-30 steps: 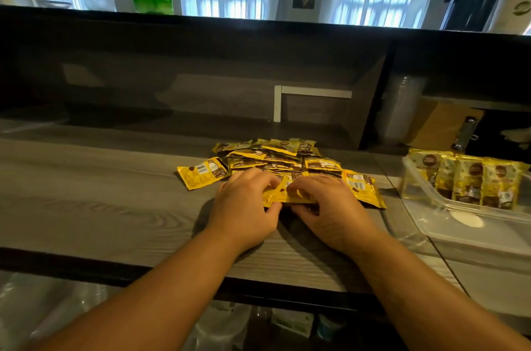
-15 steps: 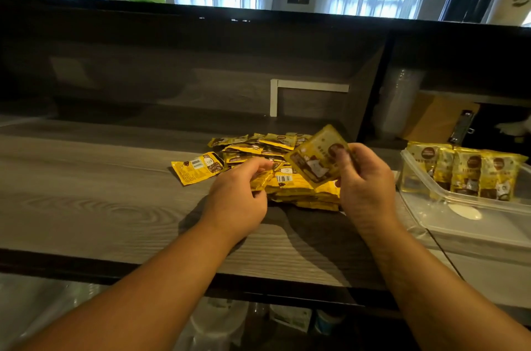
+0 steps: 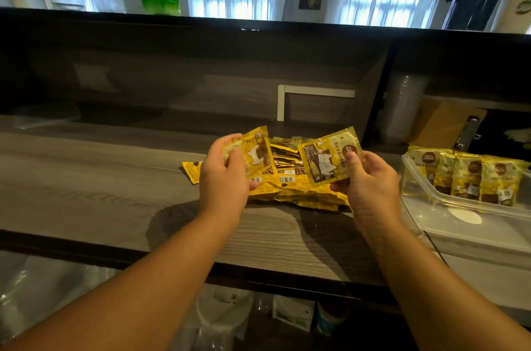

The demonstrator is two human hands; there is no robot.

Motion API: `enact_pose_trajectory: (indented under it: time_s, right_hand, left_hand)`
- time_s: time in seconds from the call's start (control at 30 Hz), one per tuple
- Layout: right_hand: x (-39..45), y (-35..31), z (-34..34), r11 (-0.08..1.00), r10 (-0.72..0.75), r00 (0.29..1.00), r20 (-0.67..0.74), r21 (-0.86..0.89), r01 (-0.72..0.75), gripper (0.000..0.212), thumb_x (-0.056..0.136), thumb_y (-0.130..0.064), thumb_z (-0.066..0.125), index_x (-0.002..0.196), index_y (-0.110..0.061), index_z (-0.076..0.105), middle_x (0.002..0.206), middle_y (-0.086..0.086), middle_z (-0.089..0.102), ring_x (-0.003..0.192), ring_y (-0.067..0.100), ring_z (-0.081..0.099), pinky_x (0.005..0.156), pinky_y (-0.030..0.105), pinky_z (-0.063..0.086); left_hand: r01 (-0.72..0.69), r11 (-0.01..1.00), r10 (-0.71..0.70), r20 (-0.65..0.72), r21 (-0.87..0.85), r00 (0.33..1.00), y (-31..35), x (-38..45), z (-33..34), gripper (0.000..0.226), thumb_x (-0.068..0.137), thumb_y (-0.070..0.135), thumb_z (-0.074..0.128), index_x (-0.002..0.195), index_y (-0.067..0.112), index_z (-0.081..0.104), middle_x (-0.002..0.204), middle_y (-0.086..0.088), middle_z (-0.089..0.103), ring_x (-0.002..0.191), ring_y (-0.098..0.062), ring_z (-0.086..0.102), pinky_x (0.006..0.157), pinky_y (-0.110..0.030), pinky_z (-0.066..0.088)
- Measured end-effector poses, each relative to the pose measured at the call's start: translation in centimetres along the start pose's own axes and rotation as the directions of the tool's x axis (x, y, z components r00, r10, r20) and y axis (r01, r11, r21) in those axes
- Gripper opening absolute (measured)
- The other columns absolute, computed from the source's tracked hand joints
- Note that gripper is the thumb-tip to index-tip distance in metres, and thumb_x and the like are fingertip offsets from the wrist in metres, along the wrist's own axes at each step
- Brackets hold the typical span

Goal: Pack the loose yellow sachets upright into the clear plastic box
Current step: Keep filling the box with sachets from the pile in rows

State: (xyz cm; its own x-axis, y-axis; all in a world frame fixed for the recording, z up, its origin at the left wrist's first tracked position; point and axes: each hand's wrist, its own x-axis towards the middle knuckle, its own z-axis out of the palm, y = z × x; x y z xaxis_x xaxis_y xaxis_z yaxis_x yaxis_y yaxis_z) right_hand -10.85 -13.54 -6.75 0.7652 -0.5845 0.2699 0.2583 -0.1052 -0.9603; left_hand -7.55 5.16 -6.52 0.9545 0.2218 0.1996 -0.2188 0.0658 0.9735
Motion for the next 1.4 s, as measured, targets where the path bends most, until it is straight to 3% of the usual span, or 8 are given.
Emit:
enact_pose_trajectory:
  time_s: [0.1,0.3,0.6,0.87,1.0,1.17,1.33,1.4]
  right_hand:
    - [-0.6,-0.3,0.0,1.0,-0.023,1.0,0.02,-0.007,0.024,0.008,0.096,-0.025,0.056,0.092,-0.029,0.061,0.089,-0.004,0.074,0.077,0.008,0.073,0.059,0.031,0.06]
    - [-1.0,-1.9,-1.8,0.999,-0.006,0.999,0.041,0.046,0.004,0.016,0.095,-0.018,0.058,0.105,-0.031,0.058,0.098,-0.008,0.068,0.083,0.011,0.071,0.064,0.035,0.061]
    - [1.0,-6.4,-12.8,0.959,-0.273,0.96,-0.067,-0.098,0.266,0.021,0.097,-0.015,0.055,0.097,-0.036,0.055,0.096,-0.01,0.068,0.087,0.006,0.069,0.063,0.024,0.058]
    - [3.1,-6.1,-23.0,0.932,-0.307,0.928,-0.211,-0.265,0.248,0.027,0.097,-0.011,0.052,0.092,-0.038,0.052,0.093,-0.008,0.065,0.089,0.01,0.066,0.08,0.039,0.058]
    - [4.2,-5.4,-25.9,0.924,-0.307,0.916,-0.26,-0.31,0.222,0.028,0.096,-0.012,0.054,0.089,-0.039,0.052,0.09,-0.01,0.066,0.086,0.007,0.066,0.08,0.037,0.058]
    - [5.1,-4.8,-27.5,0.92,-0.302,0.928,-0.217,-0.321,0.224,0.027,0.097,-0.014,0.053,0.09,-0.04,0.052,0.093,-0.013,0.066,0.09,0.005,0.067,0.076,0.031,0.057]
    - [5.9,-4.0,-28.1,0.901,-0.292,0.948,-0.127,-0.368,0.228,0.018,0.097,-0.017,0.055,0.094,-0.036,0.055,0.096,-0.012,0.067,0.089,0.004,0.066,0.071,0.025,0.056]
    - [6.1,-3.9,-28.2,0.872,-0.303,0.95,-0.073,-0.423,0.246,0.012,0.096,-0.018,0.057,0.099,-0.03,0.057,0.097,-0.013,0.065,0.09,0.002,0.065,0.067,0.02,0.054]
  left_hand:
    - [0.267,0.932,-0.269,0.024,-0.246,0.963,1.8,-0.6,0.5,0.022,0.103,0.018,0.047,0.109,0.034,0.061,0.11,-0.006,0.066,0.09,-0.028,0.071,0.061,-0.038,0.061]
    - [0.286,0.943,-0.272,0.104,-0.169,0.957,4.0,-2.7,2.7,0.038,0.096,0.0,0.053,0.118,0.03,0.051,0.116,-0.007,0.06,0.093,-0.028,0.067,0.055,-0.03,0.057]
    - [0.016,1.0,-0.012,0.298,-0.01,0.955,6.0,-5.7,11.2,0.036,0.094,0.003,0.06,0.118,0.029,0.051,0.108,0.002,0.063,0.093,-0.018,0.066,0.058,-0.023,0.056]
    - [-0.341,0.928,0.208,0.554,0.148,0.806,5.9,-7.1,22.4,0.029,0.089,0.013,0.071,0.11,0.031,0.06,0.107,0.007,0.063,0.1,-0.011,0.06,0.076,-0.026,0.058]
    - [-0.539,0.787,0.208,0.692,0.302,0.692,5.1,-7.1,26.5,0.027,0.086,0.019,0.075,0.109,0.031,0.066,0.102,0.01,0.063,0.096,-0.01,0.059,0.069,-0.018,0.048]
    - [-0.659,0.626,0.184,0.742,0.418,0.645,4.0,-6.7,28.9,0.025,0.089,0.018,0.072,0.11,0.029,0.067,0.103,0.007,0.064,0.094,-0.014,0.061,0.077,-0.03,0.055]
    - [-0.878,0.012,0.274,0.843,0.478,0.463,3.3,-6.2,29.5,0.029,0.09,0.028,0.071,0.117,0.031,0.062,0.11,0.001,0.062,0.102,-0.022,0.054,0.082,-0.037,0.046]
    - [-0.868,-0.089,0.247,0.855,0.488,0.455,3.0,-5.8,29.8,0.036,0.088,0.029,0.072,0.121,0.03,0.058,0.116,-0.001,0.057,0.108,-0.024,0.05,0.087,-0.039,0.043]
